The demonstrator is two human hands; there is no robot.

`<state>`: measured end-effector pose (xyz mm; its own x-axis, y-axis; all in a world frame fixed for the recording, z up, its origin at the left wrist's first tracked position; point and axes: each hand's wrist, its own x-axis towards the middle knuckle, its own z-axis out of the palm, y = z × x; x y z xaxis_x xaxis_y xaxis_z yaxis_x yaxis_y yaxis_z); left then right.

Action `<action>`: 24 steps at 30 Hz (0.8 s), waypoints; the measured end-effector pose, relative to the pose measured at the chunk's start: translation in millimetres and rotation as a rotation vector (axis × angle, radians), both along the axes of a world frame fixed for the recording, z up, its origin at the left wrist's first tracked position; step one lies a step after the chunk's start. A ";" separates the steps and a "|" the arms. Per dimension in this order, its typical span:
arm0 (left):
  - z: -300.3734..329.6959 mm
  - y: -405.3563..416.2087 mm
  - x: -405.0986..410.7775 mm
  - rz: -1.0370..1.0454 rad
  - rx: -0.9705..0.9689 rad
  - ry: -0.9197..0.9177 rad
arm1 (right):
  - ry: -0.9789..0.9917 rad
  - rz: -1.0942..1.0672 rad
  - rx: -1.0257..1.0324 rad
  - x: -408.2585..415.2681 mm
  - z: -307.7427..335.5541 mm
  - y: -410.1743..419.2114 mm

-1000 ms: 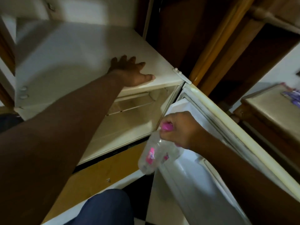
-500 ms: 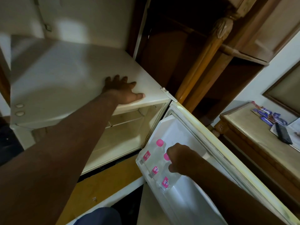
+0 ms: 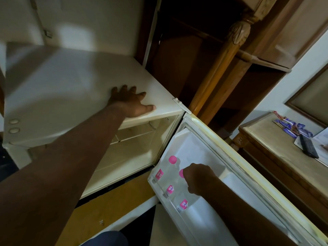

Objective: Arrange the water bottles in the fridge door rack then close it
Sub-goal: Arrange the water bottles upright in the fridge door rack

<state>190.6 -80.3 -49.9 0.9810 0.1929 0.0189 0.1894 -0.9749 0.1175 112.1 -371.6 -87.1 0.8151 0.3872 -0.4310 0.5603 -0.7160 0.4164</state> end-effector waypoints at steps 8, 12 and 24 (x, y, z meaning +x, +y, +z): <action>-1.0 0.2 0.9 0.001 0.001 -0.002 | -0.071 0.038 -0.082 -6.4 -25.0 -3.7; 0.2 0.1 0.5 0.009 -0.003 0.006 | -0.107 0.061 -0.091 -5.3 -22.9 -6.1; 0.8 0.2 -1.1 -0.002 0.009 -0.003 | -0.473 -0.146 0.444 45.4 43.7 -68.7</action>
